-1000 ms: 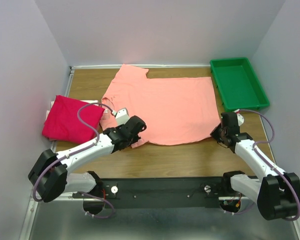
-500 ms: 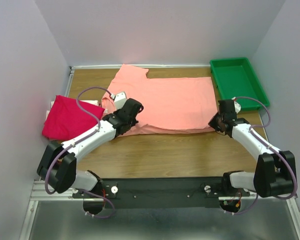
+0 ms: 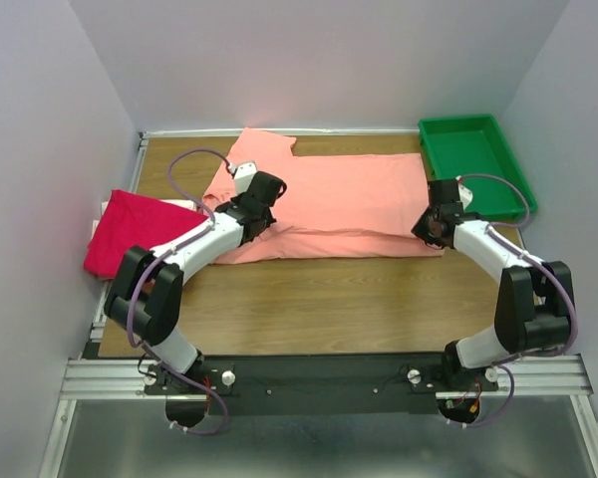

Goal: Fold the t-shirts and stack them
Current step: Fold the tshirt

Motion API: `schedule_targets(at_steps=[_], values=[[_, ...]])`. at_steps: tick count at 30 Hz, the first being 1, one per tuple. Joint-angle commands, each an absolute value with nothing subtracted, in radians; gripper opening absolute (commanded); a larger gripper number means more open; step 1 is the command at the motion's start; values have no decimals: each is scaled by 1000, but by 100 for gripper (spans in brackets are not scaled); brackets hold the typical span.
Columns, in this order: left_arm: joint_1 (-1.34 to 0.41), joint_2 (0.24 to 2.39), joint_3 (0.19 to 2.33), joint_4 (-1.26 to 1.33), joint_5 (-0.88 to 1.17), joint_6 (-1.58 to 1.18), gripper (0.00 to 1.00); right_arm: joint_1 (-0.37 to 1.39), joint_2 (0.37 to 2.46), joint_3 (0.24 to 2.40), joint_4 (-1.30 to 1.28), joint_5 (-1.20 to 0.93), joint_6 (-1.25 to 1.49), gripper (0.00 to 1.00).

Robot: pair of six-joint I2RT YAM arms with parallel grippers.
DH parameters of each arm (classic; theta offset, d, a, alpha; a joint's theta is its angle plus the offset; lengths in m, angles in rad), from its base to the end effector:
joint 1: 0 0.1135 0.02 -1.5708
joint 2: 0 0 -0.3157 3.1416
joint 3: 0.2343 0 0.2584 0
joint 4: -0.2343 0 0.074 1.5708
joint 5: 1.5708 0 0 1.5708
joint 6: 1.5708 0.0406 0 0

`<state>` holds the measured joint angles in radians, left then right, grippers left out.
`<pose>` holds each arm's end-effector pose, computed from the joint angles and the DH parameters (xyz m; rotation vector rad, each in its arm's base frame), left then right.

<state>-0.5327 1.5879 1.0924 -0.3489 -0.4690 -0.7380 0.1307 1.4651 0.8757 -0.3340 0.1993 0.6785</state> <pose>0.3093 -0.1611 0.2800 -0.4420 2.2591 -0.0763 0.2961 0.0308 0.2468 0.7478 2.3552 0.0992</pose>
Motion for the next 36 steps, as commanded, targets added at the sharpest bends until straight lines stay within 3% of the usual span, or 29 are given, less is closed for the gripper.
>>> schedule_targets(at_steps=[1, 13, 15, 16, 18, 20, 21, 22, 25, 26, 27, 28, 36], values=[[-511, 1646, 1146, -298, -460, -669, 0, 132, 1540, 942, -336, 252, 655, 0], [-459, 1796, 1233, -245, -416, -581, 2, 133, 1709, 1074, -336, 314, 649, 0], [-456, 1825, 1261, -247, -410, -565, 15, 133, 1732, 1100, -336, 324, 646, 1], [-453, 1835, 1272, -247, -410, -560, 48, 133, 1742, 1107, -336, 333, 643, 9], [-442, 1861, 1308, -247, -405, -546, 51, 133, 1759, 1141, -339, 347, 631, 17], [-431, 1873, 1347, -252, -393, -532, 62, 132, 1759, 1166, -337, 351, 624, 34], [-428, 1873, 1359, -261, -390, -531, 73, 132, 1747, 1172, -337, 345, 618, 46], [-426, 1870, 1368, -265, -385, -529, 98, 132, 1738, 1178, -337, 328, 603, 51], [-426, 1819, 1347, -255, -338, -534, 98, 132, 1674, 1160, -336, 250, 591, 74], [-426, 1798, 1320, -235, -313, -537, 98, 132, 1658, 1149, -336, 221, 575, 78], [-426, 1757, 1257, -192, -264, -540, 98, 132, 1646, 1126, -334, 163, 566, 94], [-426, 1741, 1226, -174, -244, -546, 98, 133, 1620, 1111, -334, 134, 551, 100], [-428, 1704, 1045, -48, -101, -558, 98, 137, 1507, 947, -282, -81, 531, 100]])
